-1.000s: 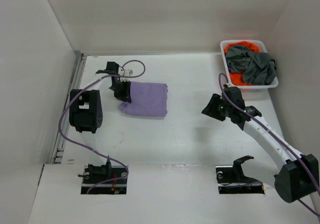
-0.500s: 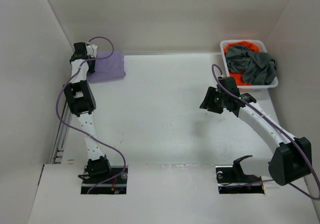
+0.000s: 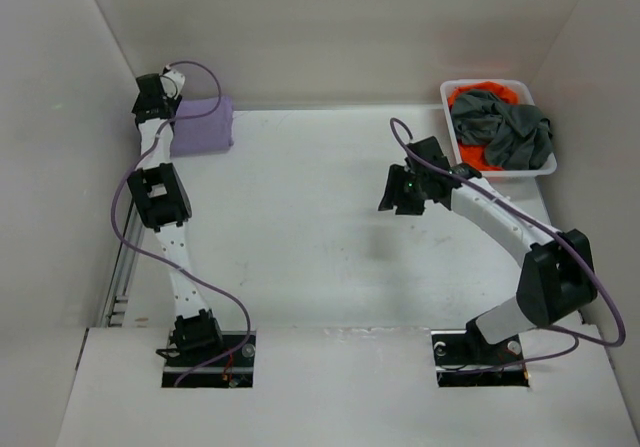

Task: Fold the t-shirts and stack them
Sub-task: Put the neatly folded tshirt into the corner of the board with the left arm, then grab crumpled tshirt from bin with the right arm

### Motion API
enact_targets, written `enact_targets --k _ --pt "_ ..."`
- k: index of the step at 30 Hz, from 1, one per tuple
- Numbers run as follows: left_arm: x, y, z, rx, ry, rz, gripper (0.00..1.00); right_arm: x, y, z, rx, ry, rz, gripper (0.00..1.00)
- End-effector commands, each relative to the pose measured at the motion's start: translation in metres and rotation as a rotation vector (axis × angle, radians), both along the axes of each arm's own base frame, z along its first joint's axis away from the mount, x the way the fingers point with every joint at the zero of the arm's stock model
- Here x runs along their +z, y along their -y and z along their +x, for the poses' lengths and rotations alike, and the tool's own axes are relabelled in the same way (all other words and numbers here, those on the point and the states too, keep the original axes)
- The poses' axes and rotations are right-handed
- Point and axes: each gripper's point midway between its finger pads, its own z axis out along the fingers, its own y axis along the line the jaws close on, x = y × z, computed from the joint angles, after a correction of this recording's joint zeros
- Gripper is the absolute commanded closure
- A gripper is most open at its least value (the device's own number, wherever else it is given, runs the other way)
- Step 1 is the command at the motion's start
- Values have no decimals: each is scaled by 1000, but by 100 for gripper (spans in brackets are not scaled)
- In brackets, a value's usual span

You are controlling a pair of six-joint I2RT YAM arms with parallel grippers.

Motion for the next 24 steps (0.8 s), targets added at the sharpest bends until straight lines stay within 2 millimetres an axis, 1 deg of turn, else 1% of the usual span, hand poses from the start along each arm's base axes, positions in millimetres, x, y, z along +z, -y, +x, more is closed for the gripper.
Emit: enact_targets --k 1,3,6,8,10,12,13,14,15,16,18,19,22,24 --pt "92 -37 7 84 197 180 47 16 -17 6 55 34 23 45" --pt "115 -39 2 97 233 195 46 16 -21 6 67 33 27 45" --pt "141 -30 -6 83 255 198 46 20 -24 7 73 44 34 45" --pt "157 -9 -13 52 262 186 46 29 -22 7 70 71 38 45" --pt "163 23 -23 -5 244 159 43 43 -15 9 54 113 42 45" --pt "154 61 -36 -76 199 119 39 63 5 15 9 173 38 45" --pt "145 79 -44 -110 168 100 37 74 19 18 -21 203 30 45" --pt "139 93 -51 -135 147 86 37 85 38 23 -65 236 13 44" --pt "128 114 -61 -170 110 64 36 97 58 28 -110 269 -10 44" --pt "122 127 -68 -190 87 46 35 105 75 32 -145 292 -33 44" --pt "108 161 -86 -249 28 -9 33 125 126 46 -253 345 -118 43" --pt "104 178 -96 -280 2 -51 32 135 149 53 -301 365 -153 40" --pt "91 235 -128 -390 -97 -229 30 154 209 89 -401 406 -245 32" --pt "85 269 -149 -450 -167 -357 30 163 246 121 -468 427 -288 29"
